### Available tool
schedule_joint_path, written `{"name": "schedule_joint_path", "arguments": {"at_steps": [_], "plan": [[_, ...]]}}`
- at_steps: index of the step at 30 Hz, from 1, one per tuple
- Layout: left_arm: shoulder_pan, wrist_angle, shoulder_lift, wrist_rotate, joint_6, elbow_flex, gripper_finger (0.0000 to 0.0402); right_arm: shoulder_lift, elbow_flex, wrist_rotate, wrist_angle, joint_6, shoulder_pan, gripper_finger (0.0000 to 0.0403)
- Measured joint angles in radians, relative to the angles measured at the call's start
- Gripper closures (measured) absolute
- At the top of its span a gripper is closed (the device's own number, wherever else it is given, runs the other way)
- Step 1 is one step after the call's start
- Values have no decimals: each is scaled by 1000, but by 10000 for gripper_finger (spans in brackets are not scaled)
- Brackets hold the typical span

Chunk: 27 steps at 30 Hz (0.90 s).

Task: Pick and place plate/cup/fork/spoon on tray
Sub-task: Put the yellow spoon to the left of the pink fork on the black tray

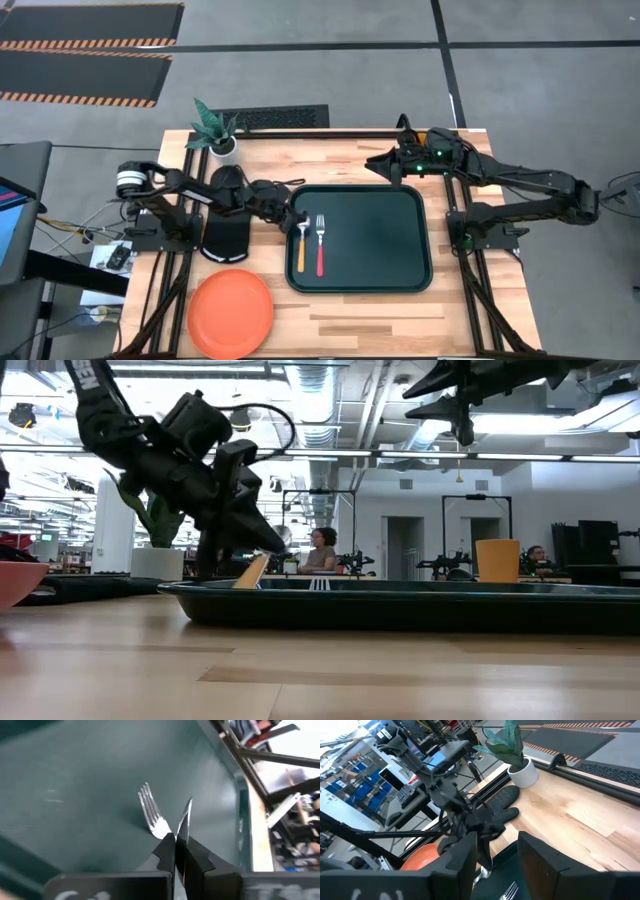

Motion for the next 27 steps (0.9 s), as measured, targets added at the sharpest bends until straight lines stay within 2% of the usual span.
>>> {"name": "schedule_joint_path", "arguments": {"at_steps": [3, 12, 27], "plan": [[0, 65, 42, 5, -25, 2, 401, 0, 0, 1, 0, 0, 0, 240], [-3, 40, 54, -45, -73, 2, 398, 0, 0, 1, 0, -4, 0, 239], [-3, -17, 54, -59, -53, 2, 333, 0, 0, -1, -1, -12, 0, 244]]}}
